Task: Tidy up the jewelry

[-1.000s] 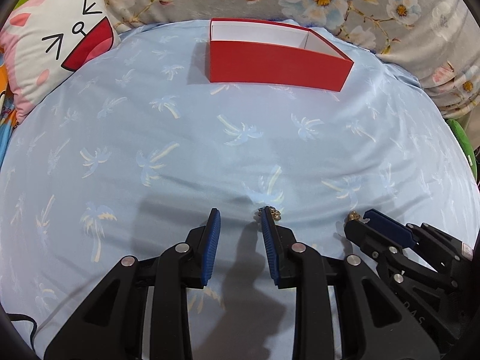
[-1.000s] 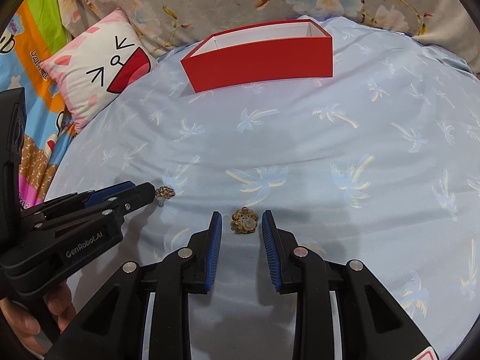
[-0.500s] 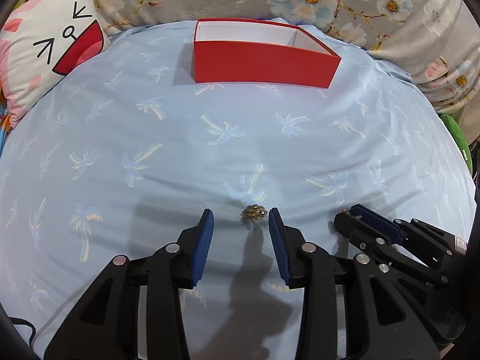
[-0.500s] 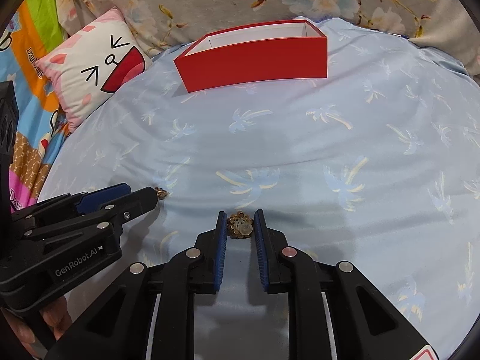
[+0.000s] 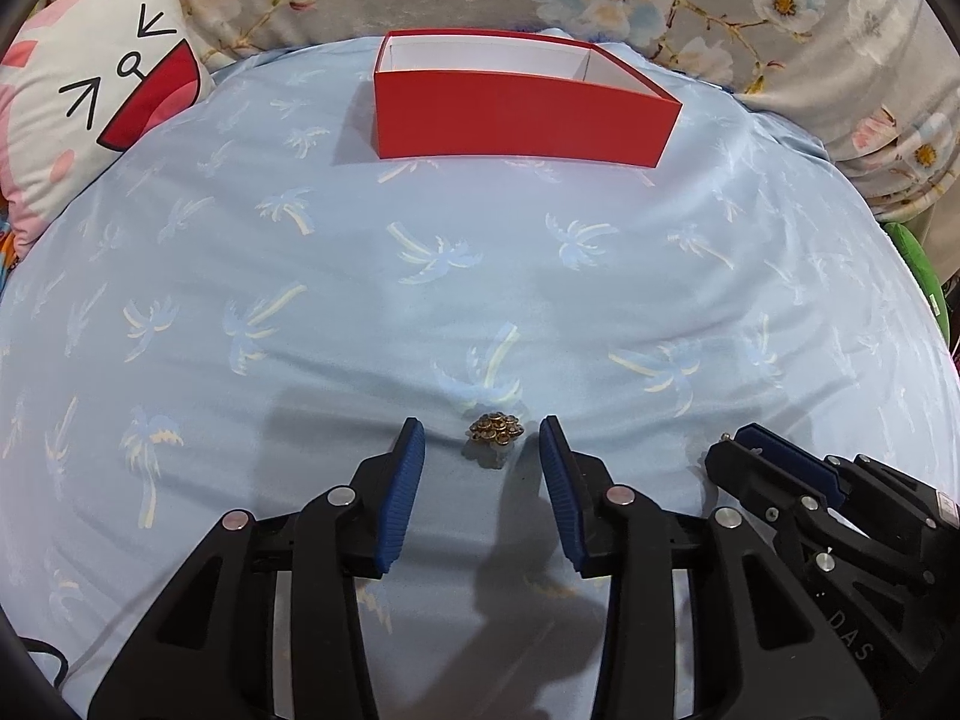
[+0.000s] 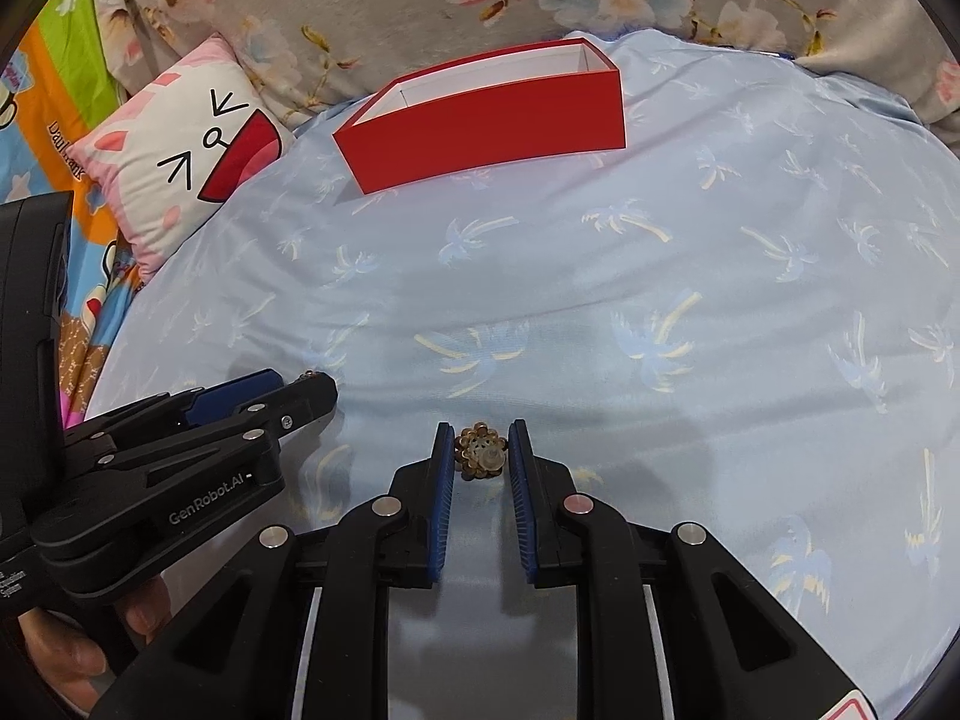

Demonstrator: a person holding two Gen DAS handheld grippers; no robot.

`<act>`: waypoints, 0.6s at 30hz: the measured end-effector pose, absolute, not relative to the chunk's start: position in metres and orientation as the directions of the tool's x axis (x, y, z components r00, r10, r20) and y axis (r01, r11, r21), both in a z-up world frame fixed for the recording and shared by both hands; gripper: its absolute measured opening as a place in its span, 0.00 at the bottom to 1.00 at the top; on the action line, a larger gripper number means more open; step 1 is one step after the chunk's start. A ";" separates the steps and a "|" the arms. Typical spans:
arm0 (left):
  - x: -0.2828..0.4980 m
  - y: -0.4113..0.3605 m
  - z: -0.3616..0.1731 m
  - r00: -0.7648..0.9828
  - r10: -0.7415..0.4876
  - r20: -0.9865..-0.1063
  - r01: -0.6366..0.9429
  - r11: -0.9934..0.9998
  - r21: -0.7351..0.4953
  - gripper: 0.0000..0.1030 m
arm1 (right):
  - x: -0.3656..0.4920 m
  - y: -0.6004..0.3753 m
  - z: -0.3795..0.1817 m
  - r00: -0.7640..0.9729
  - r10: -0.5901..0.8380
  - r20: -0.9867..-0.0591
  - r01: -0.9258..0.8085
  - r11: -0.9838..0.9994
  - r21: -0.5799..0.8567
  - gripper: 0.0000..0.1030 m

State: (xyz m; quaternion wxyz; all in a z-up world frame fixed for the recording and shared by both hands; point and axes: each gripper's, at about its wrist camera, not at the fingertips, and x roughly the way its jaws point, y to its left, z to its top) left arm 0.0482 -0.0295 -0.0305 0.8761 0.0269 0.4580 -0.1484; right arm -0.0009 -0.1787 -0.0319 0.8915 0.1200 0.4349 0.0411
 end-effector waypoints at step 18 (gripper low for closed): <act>0.036 -0.020 -0.031 0.531 -0.335 -0.778 0.320 0.930 -0.182 0.17 | -0.010 -0.185 -0.030 0.628 0.181 -0.757 0.042 0.963 0.265 0.17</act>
